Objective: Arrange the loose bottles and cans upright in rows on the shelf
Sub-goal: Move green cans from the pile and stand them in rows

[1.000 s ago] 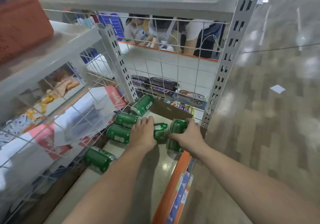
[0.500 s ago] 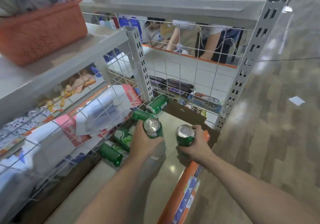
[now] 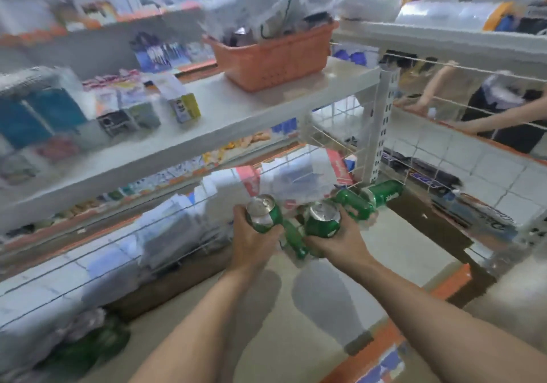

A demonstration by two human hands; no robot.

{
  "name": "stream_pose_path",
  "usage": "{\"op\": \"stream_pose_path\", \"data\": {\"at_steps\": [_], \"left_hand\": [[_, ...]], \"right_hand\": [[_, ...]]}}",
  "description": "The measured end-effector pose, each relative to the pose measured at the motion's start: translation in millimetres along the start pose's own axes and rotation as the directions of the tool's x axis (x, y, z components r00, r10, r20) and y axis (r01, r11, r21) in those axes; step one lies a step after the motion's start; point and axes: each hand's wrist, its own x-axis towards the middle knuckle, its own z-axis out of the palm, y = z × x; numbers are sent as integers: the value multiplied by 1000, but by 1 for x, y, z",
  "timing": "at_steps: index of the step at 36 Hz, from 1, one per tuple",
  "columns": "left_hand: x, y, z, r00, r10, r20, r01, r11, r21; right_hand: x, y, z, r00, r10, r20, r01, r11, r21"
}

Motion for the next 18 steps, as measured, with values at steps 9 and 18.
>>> {"op": "stream_pose_path", "data": {"at_steps": [9,18], "left_hand": [[-44,-27,-164,967,-67,-245,71,997,6],[-119,-91,-267,902,-191,-387,184,981,-55]], "right_hand": [[-40,-45,161,951,-4,309,7,1000,-9],[-97,-39,279,868,-37,496,62,998,-34]]}}
